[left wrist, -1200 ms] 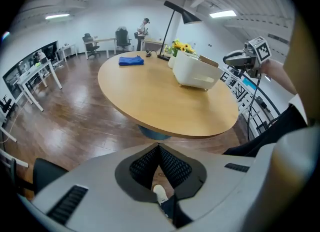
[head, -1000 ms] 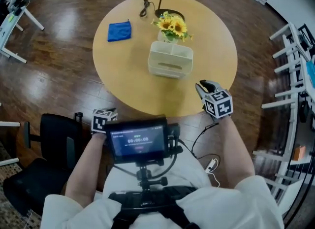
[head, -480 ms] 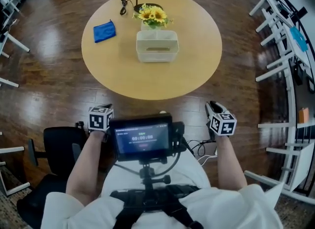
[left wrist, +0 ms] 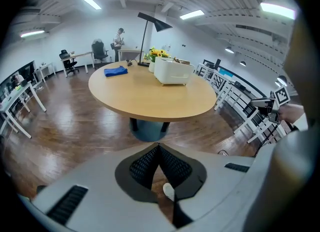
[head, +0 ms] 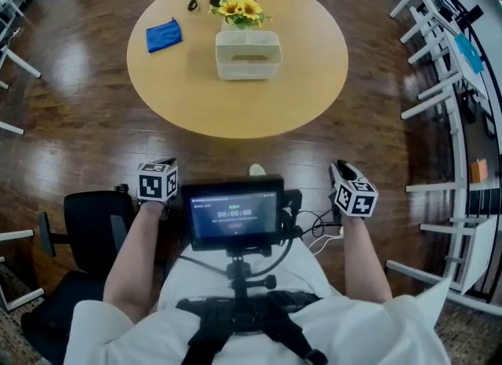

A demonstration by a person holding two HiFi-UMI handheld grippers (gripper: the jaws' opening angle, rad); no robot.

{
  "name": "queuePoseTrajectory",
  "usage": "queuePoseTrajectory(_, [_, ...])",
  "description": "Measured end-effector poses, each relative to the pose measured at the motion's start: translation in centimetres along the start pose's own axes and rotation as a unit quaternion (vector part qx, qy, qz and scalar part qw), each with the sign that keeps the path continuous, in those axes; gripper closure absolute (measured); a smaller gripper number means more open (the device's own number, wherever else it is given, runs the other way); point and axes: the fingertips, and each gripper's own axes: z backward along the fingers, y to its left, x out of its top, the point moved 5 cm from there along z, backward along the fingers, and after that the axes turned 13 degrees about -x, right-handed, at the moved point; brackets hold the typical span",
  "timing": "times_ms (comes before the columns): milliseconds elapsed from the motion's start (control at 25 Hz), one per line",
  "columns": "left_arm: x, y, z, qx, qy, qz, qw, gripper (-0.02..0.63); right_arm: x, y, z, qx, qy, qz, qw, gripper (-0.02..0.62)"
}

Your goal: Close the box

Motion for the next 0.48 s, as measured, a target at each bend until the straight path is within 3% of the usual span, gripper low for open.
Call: queuePoseTrajectory(480, [-2.2, 0.5, 1.1, 0.020, 0.005, 0.027, 0.9994, 0.612, 0.3, 1.1, -0.7, 0.020, 0.012, 0.027, 0.999, 0.502])
